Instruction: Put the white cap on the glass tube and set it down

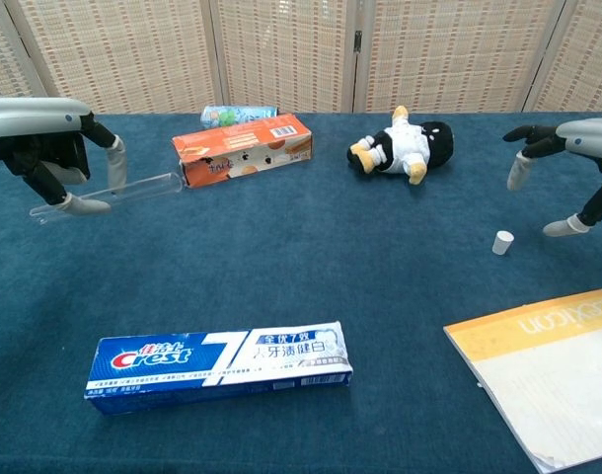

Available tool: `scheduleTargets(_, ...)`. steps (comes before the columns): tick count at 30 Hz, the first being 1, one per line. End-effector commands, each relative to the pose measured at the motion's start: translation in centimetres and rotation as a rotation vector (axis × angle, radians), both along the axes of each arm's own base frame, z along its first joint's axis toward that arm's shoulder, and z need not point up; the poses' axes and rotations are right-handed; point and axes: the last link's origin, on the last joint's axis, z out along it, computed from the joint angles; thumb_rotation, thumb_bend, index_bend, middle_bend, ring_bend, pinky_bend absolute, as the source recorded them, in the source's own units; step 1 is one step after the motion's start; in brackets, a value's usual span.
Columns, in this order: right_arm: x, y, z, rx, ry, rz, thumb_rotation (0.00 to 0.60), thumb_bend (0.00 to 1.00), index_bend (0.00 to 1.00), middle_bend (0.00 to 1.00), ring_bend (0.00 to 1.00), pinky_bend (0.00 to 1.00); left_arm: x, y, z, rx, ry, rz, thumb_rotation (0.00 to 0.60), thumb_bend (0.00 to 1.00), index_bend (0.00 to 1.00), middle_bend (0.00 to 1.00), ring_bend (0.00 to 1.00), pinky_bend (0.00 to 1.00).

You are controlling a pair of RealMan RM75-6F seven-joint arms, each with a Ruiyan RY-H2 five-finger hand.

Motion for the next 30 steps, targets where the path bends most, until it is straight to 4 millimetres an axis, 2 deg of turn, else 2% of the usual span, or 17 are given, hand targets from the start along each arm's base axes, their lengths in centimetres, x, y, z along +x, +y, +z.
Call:
scheduleTargets(1, -0.2, -0.4, -1.0, 0.018, 0.019, -0.007, 0.600, 0.21, 0.37, 0.03, 0.00, 0.00, 0.0, 0.0, 0.0, 0.000, 0.001, 0.002, 0.600, 0.36, 0.67, 1.00, 1.00, 1.00)
scheduleTargets(7, -0.6, -1.0, -2.1, 0.032, 0.038, -0.021, 0.600, 0.22, 0.38, 0.04, 0.00, 0.00, -0.1, 0.1, -0.3, -0.005, 0.005, 0.005, 0.600, 0.36, 0.67, 1.00, 1.00, 1.00)
scheduleTargets(16, -0.8, -1.7, -3.4, 0.049, 0.043, -0.036, 0.600, 0.28, 0.40, 0.06, 0.00, 0.00, -0.3, 0.2, -0.6, -0.011, 0.007, 0.010, 0.600, 0.36, 0.67, 1.00, 1.00, 1.00)
scheduleTargets(30, -0.8, -2.2, -4.1, 0.058, 0.051, -0.046, 0.600, 0.29, 0.42, 0.08, 0.00, 0.00, -0.6, 0.4, -0.8, -0.016, 0.009, 0.017, 0.600, 0.36, 0.67, 1.00, 1.00, 1.00)
